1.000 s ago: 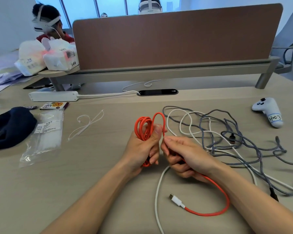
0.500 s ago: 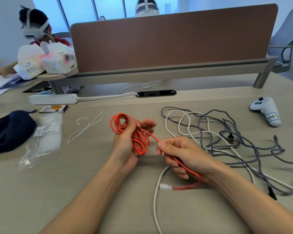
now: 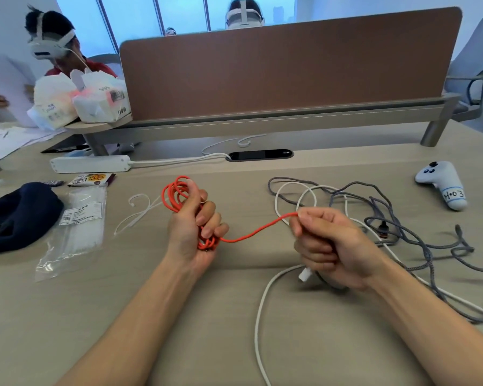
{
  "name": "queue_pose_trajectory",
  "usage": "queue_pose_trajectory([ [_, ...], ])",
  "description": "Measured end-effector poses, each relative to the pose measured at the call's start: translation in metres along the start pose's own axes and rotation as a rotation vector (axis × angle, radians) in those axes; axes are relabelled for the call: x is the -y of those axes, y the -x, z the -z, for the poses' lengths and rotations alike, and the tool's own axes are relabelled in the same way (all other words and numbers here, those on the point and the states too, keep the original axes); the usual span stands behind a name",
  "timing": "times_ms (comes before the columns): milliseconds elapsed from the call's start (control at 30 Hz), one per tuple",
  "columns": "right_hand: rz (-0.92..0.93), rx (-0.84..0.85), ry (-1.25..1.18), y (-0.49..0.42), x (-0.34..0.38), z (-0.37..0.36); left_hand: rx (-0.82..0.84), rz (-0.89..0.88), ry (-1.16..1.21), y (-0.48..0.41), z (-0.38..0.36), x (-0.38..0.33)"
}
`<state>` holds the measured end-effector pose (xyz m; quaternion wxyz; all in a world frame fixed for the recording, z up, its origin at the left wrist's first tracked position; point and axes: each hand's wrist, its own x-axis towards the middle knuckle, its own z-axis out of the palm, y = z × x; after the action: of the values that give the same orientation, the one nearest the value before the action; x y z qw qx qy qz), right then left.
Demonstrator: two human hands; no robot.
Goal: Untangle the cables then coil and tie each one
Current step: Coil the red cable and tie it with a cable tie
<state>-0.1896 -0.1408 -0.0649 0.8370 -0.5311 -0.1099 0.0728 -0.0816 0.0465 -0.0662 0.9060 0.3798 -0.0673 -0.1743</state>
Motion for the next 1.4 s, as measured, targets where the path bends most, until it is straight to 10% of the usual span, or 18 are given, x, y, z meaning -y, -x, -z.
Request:
queue_pose_trajectory([
  [733, 0.057, -0.165, 0.017, -0.005, -0.006, -0.012, 0.590, 0.156, -0.502, 0.021, 0.000, 0.037],
  [1400, 0.080, -0.330, 0.545, -0.008, -0.006, -0.002, 0.276, 0.007, -0.592, 0.020, -0.006, 0.043],
])
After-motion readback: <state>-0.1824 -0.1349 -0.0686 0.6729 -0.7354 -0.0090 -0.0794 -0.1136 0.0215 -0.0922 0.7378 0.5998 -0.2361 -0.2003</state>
